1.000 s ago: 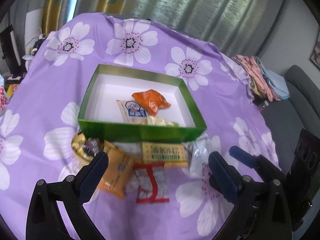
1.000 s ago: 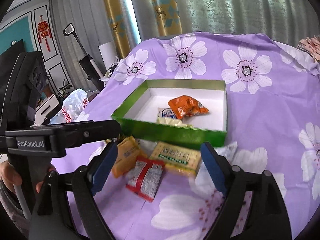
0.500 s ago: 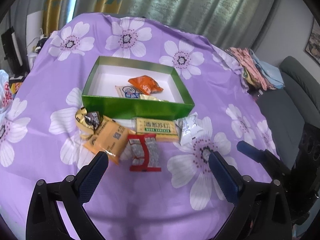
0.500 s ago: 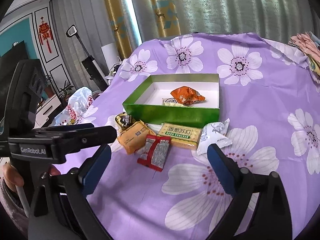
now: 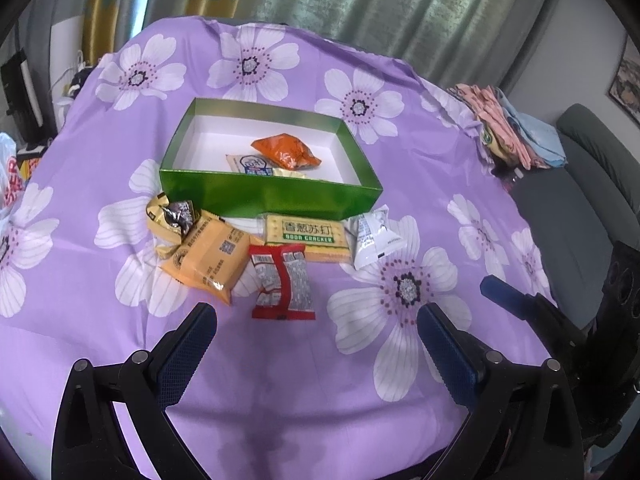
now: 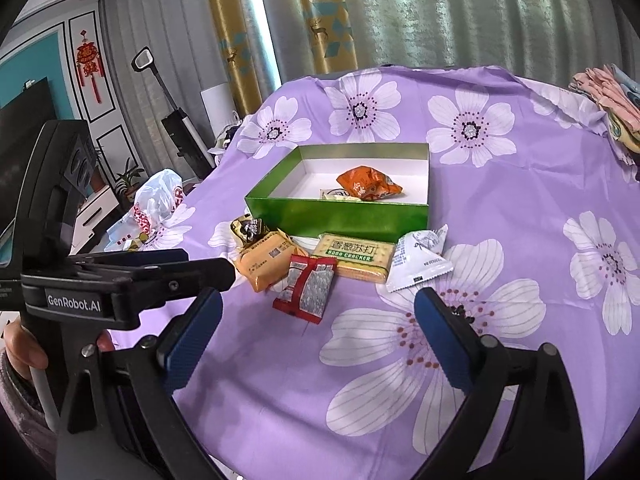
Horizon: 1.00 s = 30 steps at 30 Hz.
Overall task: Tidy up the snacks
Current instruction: 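Withdraw the right gripper and move it to the red-and-white snack bag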
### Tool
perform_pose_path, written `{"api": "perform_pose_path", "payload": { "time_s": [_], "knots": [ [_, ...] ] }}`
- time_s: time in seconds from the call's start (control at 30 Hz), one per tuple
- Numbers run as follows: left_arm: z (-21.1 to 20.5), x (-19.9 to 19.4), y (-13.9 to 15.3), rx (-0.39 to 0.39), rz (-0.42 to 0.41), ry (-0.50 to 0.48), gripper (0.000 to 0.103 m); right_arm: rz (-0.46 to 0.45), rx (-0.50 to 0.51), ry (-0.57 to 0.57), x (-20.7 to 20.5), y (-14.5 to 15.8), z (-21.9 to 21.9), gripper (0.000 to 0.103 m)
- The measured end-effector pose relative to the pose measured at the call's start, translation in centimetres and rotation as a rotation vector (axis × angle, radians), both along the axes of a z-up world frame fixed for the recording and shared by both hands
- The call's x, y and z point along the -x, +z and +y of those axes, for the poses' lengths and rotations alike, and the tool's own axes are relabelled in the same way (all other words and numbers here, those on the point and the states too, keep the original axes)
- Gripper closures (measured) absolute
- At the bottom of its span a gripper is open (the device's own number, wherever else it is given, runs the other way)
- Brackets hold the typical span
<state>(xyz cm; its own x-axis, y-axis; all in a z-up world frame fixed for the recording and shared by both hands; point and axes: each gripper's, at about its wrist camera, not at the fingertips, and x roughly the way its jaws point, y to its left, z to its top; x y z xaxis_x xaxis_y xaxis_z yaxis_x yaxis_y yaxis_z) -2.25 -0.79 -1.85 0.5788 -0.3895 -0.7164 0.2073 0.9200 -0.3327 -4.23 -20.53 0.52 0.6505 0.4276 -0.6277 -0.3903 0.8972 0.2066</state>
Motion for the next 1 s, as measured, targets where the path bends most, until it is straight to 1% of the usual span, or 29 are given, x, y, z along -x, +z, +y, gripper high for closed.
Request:
{"api": "perform_pose_path", "payload": {
  "time_s": [0.23, 0.63, 0.87, 1.0],
  "knots": [
    [0.0, 0.1, -0.8, 0.002, 0.021, -0.003, 0.003, 0.019, 0.003, 0.004, 0.0, -0.6, 0.0, 0.005],
    [0.1, -0.6, -2.2, 0.026, 0.052, -0.02, 0.003, 0.063, 0.007, 0.006, -0.7, -2.0, 0.3, 0.005],
    [0.3, -1.3, -3.8, 0.028, 0.092, -0.018, 0.003, 0.119, 0.004, 0.014, -1.6, -3.8, 0.4, 0.006],
    [0.8, -1.9, -4.8, 0.055, 0.119, -0.017, 0.003, 0.155, 0.008, 0.036, -2.2, -5.1, 0.9, 0.007]
  ]
}}
